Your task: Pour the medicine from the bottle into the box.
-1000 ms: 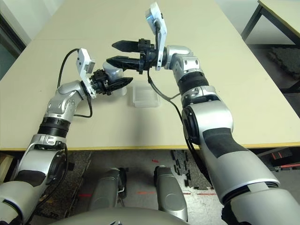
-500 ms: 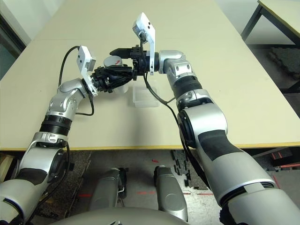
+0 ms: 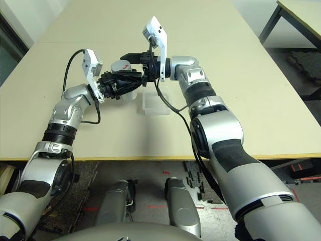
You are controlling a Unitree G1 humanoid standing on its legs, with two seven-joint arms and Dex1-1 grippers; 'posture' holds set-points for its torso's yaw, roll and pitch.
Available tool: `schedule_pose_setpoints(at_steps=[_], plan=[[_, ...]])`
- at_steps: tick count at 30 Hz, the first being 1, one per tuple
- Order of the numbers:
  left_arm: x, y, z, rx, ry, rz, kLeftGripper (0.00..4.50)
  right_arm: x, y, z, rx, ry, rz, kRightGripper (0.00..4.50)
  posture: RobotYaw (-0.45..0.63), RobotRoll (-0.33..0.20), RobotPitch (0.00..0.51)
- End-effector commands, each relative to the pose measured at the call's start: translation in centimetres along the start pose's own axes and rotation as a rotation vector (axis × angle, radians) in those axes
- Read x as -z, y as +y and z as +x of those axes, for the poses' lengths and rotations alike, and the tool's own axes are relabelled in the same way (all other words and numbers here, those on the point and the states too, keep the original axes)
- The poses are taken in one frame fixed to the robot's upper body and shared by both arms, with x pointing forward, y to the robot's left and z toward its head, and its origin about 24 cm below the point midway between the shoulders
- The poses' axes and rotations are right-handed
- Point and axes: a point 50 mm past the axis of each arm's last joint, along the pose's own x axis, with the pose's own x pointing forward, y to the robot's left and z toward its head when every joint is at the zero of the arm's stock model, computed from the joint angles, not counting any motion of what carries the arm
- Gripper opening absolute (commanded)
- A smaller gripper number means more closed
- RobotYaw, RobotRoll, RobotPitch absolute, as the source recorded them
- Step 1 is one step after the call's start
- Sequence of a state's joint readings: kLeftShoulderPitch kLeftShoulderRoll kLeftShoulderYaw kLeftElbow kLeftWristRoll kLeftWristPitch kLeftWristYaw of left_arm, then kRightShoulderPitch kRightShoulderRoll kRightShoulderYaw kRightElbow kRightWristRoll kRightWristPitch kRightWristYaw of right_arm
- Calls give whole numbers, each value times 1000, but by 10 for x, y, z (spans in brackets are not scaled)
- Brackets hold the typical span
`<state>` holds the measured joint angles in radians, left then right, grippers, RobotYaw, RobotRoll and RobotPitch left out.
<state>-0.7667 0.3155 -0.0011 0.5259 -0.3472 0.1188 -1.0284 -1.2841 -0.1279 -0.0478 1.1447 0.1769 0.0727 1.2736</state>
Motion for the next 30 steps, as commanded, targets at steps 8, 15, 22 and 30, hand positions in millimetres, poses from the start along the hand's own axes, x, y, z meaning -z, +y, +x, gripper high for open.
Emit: schedule_pose_setpoints(at_steps=[8,15,22,30], plan=[[3,-1,-2,10,20,-3,2644,-2,-15,-33,140,33,-3,4500,-157,0,148],[3,-1,0,10,19,-4,2644,-2,-18,-44,173,30,8,4500,-157,0,153],[4,1,-5,5,23,-7,2644,0,-20,-54,196,26,15,4500,-151,0,154],[6,2,-6,-10,26,-10,2644,-3,-19,-58,169,48,-10,4500,-148,0,160]])
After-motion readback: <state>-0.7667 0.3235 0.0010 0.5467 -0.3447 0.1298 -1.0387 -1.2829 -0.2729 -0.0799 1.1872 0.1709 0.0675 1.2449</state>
